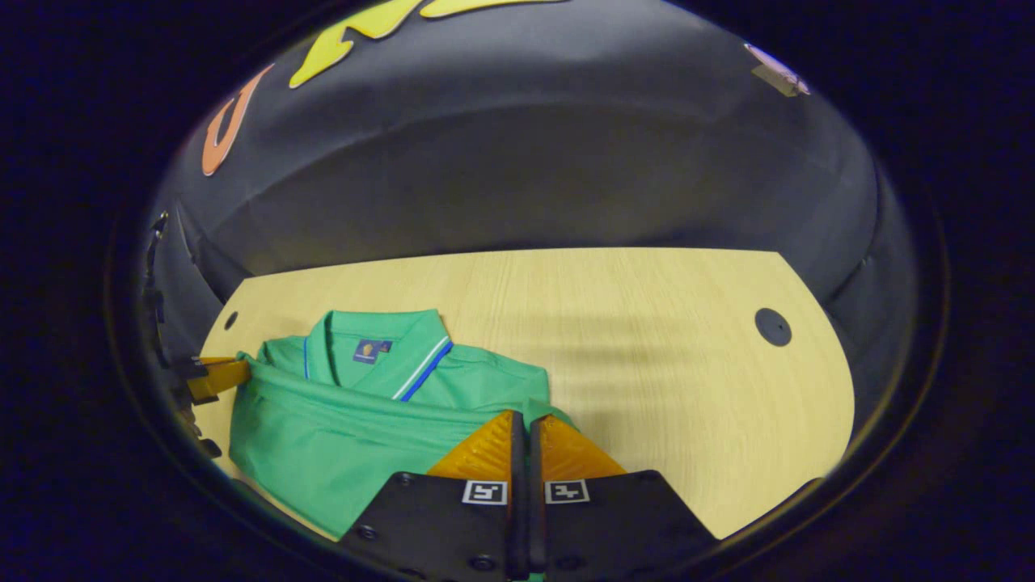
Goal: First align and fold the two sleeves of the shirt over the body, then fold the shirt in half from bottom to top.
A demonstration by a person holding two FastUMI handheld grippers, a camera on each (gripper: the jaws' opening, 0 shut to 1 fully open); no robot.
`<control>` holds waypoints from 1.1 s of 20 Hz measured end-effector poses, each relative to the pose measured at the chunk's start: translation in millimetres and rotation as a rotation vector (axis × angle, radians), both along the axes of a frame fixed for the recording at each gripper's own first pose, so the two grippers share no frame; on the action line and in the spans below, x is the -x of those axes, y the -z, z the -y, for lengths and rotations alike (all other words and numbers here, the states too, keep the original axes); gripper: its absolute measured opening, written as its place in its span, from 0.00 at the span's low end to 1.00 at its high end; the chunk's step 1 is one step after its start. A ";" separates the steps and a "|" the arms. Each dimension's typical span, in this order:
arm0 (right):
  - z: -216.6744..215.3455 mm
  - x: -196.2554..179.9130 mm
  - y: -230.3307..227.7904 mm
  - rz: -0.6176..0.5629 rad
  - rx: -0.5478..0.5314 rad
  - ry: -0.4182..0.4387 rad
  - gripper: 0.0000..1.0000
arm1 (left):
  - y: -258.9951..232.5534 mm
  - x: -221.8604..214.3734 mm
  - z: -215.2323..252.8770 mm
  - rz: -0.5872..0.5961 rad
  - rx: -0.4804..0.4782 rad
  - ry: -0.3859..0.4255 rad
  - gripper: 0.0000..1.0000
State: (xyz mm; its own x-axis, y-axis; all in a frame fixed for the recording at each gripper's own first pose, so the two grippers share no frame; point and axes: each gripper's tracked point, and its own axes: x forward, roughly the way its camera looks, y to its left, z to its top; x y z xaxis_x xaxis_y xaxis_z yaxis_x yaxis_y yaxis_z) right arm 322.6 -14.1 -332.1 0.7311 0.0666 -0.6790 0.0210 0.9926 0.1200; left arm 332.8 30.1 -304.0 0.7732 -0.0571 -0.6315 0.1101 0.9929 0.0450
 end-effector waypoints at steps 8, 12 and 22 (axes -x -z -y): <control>20.0 -4.3 6.7 -0.005 0.154 0.060 0.40 | 5.2 1.5 0.9 -0.001 -0.009 -0.019 0.35; 43.7 3.8 -20.6 0.028 0.187 0.153 0.74 | -10.9 13.5 -1.1 0.001 0.028 -0.024 0.76; 32.8 149.5 -213.6 0.289 0.139 0.134 0.87 | -202.1 143.1 8.9 0.251 0.113 -0.047 0.76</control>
